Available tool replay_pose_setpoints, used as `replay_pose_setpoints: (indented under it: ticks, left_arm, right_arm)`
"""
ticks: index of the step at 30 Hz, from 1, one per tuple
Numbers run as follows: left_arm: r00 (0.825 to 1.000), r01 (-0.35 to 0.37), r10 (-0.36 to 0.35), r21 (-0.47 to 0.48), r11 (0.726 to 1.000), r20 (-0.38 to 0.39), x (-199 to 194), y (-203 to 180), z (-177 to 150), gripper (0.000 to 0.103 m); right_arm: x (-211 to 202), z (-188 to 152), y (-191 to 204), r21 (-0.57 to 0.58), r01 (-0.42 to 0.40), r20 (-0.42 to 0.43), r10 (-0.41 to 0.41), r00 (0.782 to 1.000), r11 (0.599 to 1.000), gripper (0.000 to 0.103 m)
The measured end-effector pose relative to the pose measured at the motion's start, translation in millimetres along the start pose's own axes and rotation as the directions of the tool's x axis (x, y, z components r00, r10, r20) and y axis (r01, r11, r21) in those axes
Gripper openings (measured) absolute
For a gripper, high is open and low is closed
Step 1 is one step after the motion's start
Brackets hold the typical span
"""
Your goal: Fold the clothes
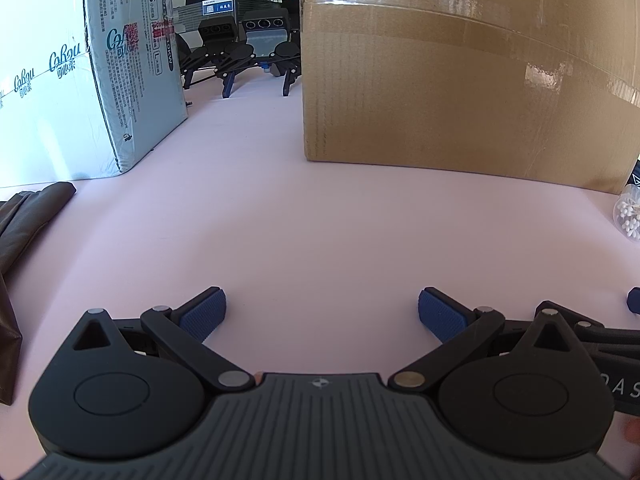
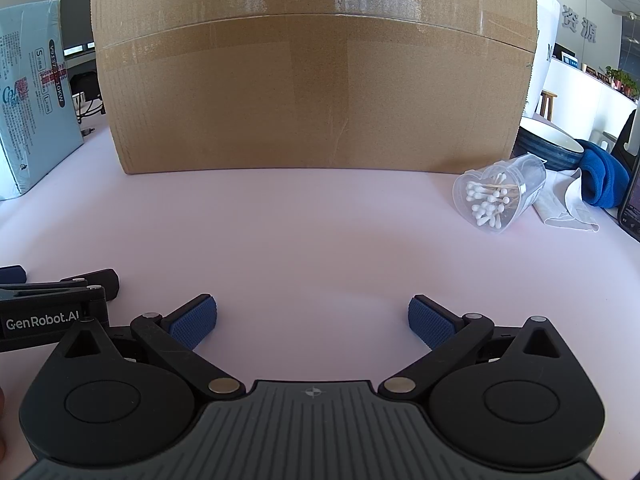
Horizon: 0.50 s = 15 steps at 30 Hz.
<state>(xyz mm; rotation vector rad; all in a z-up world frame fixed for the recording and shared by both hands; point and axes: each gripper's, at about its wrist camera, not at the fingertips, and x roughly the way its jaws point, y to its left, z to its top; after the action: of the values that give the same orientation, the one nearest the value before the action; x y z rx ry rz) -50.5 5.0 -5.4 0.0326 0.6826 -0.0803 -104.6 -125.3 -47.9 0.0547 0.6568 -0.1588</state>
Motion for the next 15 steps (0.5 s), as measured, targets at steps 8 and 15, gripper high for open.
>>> replay_pose_setpoints:
  ticks: [8, 15]
  left_arm:
    - [1.000, -0.002, 0.002, 0.003, 1.000, 0.000, -0.6, -0.6, -0.3, 0.103]
    - [1.000, 0.000, 0.000, 0.004, 1.000, 0.001, -1.5, -2.1, -0.9, 0.103]
  right_arm:
    - [-0.2, 3.8, -0.3, 0.001, 0.001, -0.002, -0.001, 1.000, 1.000, 0.103]
    - [0.0, 5.4, -2.7, 0.002, 0.001, -0.002, -0.001, 1.000, 1.000, 0.103]
